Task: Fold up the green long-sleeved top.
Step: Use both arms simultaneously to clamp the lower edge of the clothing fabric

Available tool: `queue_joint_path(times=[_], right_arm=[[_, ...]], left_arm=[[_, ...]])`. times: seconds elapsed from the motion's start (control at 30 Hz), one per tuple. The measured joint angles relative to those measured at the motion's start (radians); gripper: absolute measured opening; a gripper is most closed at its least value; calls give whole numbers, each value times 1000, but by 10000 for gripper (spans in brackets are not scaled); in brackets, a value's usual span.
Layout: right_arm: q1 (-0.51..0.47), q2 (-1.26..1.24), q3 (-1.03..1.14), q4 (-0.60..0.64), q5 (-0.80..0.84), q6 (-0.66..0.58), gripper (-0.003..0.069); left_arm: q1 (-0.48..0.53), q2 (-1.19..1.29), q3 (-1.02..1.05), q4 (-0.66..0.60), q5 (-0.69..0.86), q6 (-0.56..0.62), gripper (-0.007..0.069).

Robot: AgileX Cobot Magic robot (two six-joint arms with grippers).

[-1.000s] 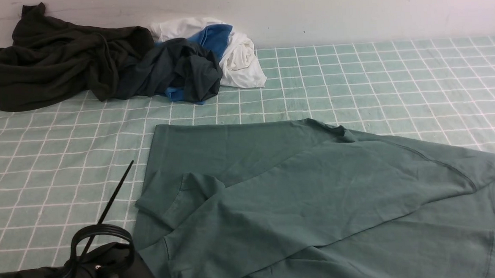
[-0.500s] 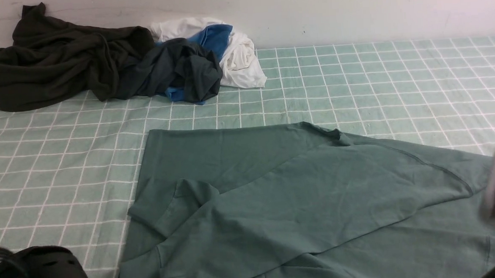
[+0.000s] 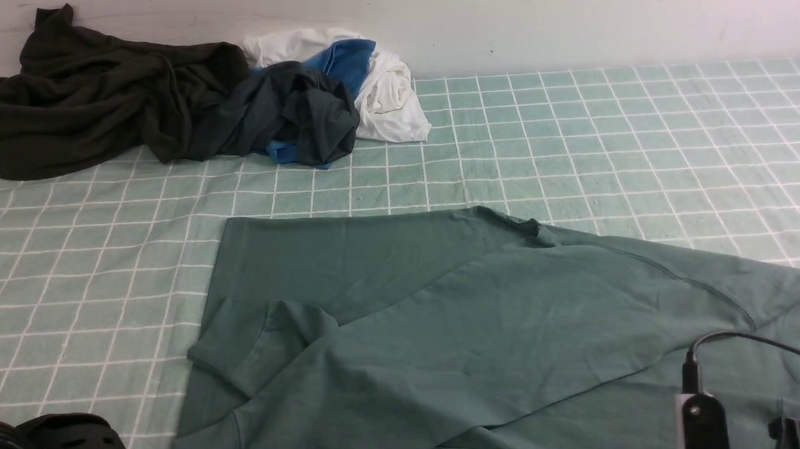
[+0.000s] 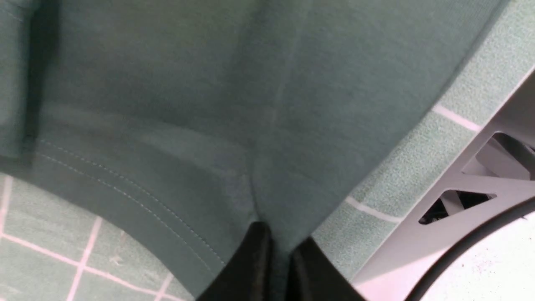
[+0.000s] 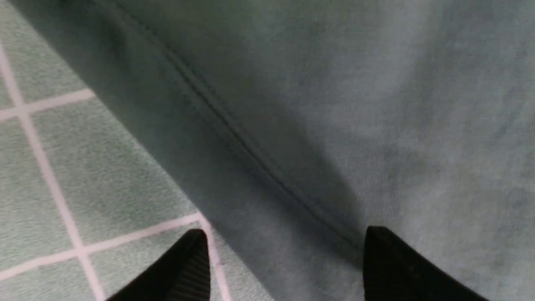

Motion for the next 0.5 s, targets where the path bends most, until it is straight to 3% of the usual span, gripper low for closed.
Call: queue_joint_path(times=[0.13, 0.27, 0.5], right_arm=[[0, 68, -4, -39, -30, 2, 451], [1, 96, -20, -44, -6, 4, 393], [2, 68, -11, -47, -1, 8, 194]], left_arm=[[0, 0, 0, 17, -1, 0, 17], [0, 0, 0, 35, -2, 0, 17], [0, 0, 0, 37, -2, 0, 17]])
